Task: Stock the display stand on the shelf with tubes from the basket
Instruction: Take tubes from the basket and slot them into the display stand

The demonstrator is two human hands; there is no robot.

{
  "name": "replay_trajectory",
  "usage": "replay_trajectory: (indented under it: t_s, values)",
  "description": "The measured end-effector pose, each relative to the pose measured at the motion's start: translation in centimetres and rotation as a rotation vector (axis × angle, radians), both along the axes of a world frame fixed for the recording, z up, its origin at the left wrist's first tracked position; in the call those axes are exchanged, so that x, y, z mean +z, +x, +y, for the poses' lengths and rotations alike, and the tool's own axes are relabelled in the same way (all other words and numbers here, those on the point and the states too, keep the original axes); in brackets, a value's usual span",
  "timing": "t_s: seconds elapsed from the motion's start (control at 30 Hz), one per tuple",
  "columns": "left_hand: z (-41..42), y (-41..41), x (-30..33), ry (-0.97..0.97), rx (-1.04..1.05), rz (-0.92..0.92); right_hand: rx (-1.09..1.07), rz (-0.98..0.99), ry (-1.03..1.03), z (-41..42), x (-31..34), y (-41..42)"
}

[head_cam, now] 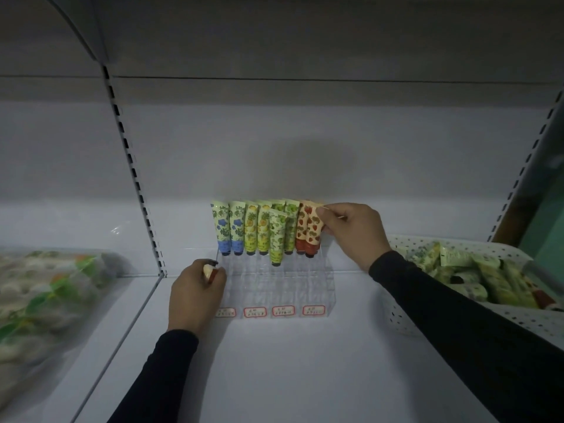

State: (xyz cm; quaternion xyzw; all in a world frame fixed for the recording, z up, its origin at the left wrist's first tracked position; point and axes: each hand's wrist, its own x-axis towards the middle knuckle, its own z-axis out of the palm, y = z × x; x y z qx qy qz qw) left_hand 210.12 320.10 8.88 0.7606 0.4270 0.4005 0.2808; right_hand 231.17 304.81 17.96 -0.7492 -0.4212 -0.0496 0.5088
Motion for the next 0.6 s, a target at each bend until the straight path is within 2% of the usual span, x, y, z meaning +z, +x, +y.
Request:
replay_trajectory:
  t_s: [0.6]
  values:
    - [0.02,0.06,-0.34,0.032,0.009,0.006,-0.008,-0.042,-0.082,-0.15,-0.29,0.53]
